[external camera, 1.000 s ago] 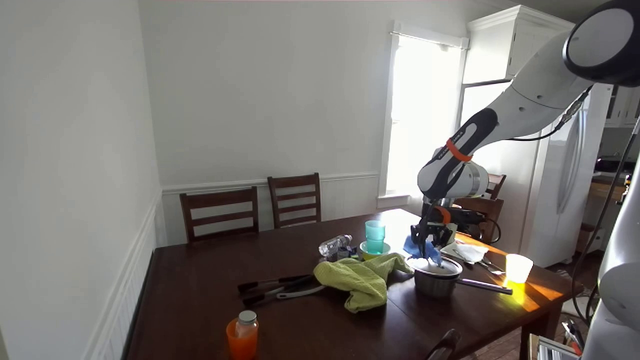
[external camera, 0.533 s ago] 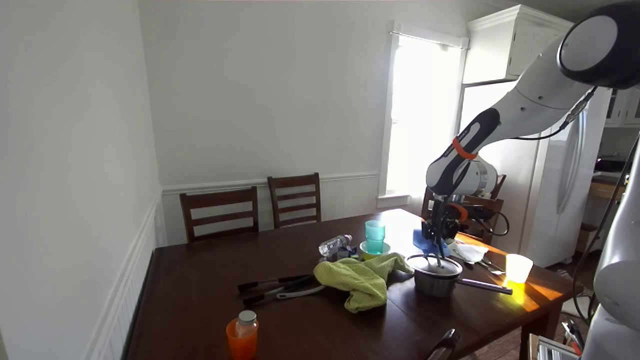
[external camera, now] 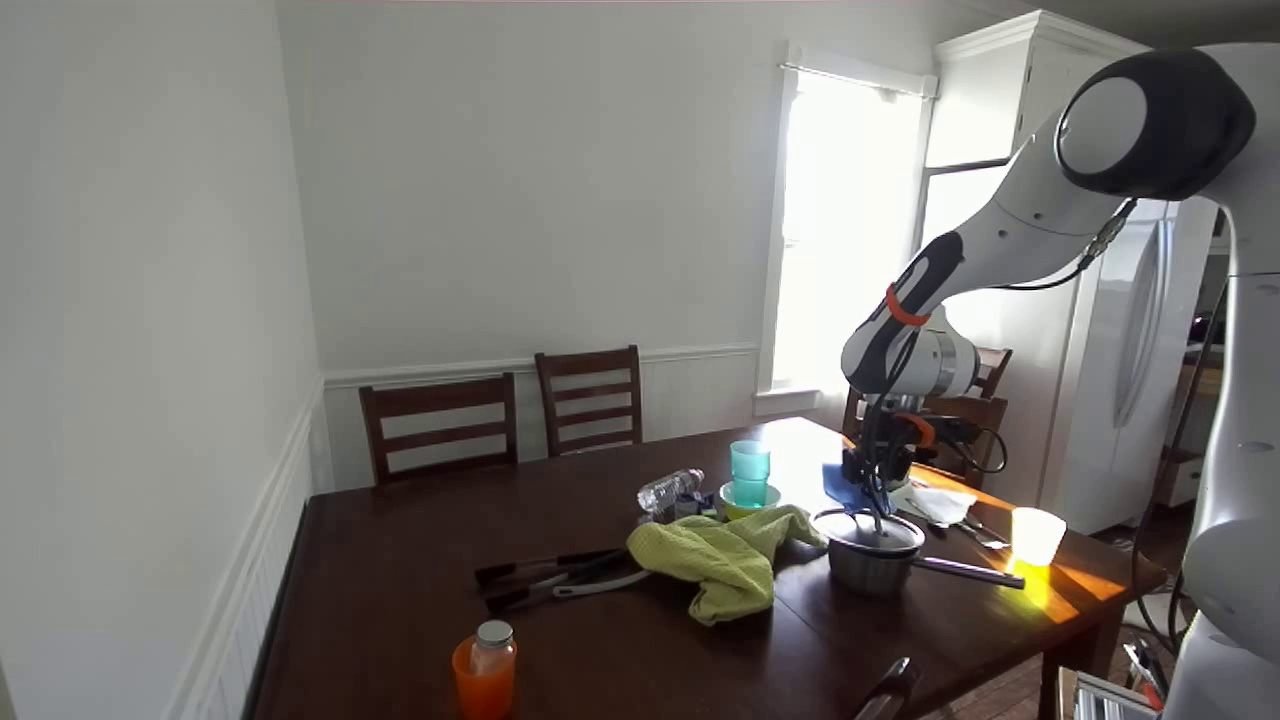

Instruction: Put the blue towel on top of the silver lid then use the towel to put the lid on the table.

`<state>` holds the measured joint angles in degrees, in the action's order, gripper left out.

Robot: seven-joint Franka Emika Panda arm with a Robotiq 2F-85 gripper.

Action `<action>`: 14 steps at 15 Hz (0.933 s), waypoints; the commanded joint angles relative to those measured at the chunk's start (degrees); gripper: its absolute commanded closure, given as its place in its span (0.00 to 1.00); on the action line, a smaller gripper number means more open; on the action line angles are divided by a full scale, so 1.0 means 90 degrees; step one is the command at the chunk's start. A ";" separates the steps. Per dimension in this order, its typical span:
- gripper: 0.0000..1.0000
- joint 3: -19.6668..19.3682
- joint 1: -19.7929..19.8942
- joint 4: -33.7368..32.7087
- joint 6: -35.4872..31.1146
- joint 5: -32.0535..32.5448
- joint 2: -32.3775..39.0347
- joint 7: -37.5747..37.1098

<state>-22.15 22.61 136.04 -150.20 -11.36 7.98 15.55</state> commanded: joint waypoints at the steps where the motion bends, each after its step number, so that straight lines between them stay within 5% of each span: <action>1: 0.97 0.0130 0.0225 -0.0379 0.0085 -0.0135 0.0341 0.0223; 3: 0.61 0.0183 0.0285 -0.0442 0.0040 -0.0150 0.0436 0.0242; 6: 0.52 0.0255 0.0342 -0.0502 -0.0068 -0.0168 0.0543 0.0229; 14: 0.01 0.0378 0.0404 -0.0470 -0.0122 -0.0136 0.0597 0.0261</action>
<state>-19.72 24.84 132.44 -150.64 -11.43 12.18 16.21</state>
